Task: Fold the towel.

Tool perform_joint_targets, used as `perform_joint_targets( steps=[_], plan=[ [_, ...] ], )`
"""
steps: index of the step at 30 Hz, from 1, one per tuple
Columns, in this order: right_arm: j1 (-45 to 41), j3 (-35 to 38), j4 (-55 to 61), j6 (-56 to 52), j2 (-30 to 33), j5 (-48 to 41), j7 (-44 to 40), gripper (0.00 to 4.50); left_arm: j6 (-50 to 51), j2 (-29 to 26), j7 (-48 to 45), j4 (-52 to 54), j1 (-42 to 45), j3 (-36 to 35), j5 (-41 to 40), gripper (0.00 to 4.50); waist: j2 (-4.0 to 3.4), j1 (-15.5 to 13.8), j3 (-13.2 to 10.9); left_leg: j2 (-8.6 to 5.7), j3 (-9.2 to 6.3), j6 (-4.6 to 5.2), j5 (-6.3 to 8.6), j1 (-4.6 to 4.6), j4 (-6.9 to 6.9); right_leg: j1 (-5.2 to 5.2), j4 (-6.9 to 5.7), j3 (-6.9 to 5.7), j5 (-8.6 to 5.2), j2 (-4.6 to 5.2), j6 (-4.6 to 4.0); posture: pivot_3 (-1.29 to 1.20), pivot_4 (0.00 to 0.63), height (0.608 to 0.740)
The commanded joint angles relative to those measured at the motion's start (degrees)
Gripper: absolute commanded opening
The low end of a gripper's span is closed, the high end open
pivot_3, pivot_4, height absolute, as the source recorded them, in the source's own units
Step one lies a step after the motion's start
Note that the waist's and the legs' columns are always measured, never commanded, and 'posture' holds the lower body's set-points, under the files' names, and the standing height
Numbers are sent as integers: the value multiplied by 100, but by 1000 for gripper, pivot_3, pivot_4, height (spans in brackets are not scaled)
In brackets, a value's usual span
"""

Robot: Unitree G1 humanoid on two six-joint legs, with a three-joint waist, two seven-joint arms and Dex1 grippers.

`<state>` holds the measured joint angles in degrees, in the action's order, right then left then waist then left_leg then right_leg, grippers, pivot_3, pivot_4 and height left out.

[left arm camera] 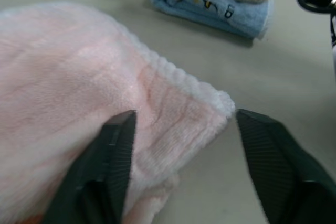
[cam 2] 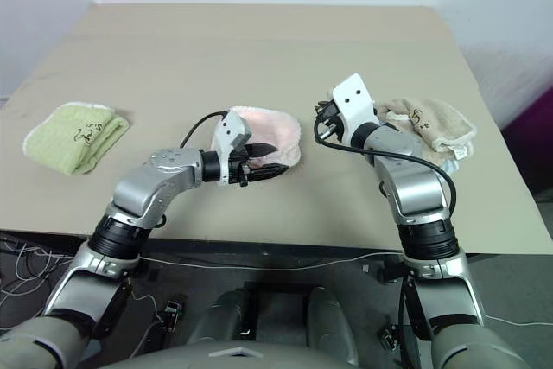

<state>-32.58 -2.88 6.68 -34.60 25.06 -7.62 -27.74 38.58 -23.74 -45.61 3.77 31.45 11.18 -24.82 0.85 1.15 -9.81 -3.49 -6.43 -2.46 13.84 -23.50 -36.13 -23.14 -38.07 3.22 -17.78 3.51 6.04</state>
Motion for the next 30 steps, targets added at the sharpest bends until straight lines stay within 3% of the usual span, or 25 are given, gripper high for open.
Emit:
perform_joint_targets(
  steps=[1,3,6,10,17,25,30],
  plan=[
    [-18,42,307,20,28,-101,-112,157,115,-167,-13,325,-210,-743,-424,4494,0,-4,0,0,0,0,0,0,0,0,0,0,0,0,0,0,150,740],
    [52,35,416,-34,-4,-223,-223,157,158,-233,62,344,-358,-1136,-597,4494,0,-13,0,0,0,0,0,0,-1,0,0,0,0,1,0,0,150,740],
    [101,-44,601,-120,-48,-359,-362,0,19,-228,333,167,-379,-1540,-583,3820,0,-23,0,0,-1,0,0,0,-2,1,0,0,0,2,0,0,150,740],
    [-53,-248,554,-87,-267,-462,-492,0,-437,-192,517,-264,-4,-1565,-235,2497,1,-38,0,-2,-2,0,0,0,-6,4,0,-4,0,2,0,0,150,740],
    [-124,-719,-414,234,-975,-328,-513,0,-1357,-16,233,-1601,541,-579,801,79,0,-24,2,-4,-1,-1,0,1,-4,4,-1,-5,1,1,0,0,150,740],
    [-159,-1030,-2055,844,-1373,85,-425,0,-2371,58,44,-3131,677,54,1734,79,-2,-5,5,-4,0,-3,-2,1,-7,-2,-10,-4,2,-5,-2,0,150,740],
    [-32,-992,-1988,1064,-1349,116,-491,0,-2551,117,25,-3353,649,-75,1767,79,-3,0,11,-4,-1,-3,-2,14,-8,10,-14,-4,2,-4,-1,0,150,740]
  ],
)
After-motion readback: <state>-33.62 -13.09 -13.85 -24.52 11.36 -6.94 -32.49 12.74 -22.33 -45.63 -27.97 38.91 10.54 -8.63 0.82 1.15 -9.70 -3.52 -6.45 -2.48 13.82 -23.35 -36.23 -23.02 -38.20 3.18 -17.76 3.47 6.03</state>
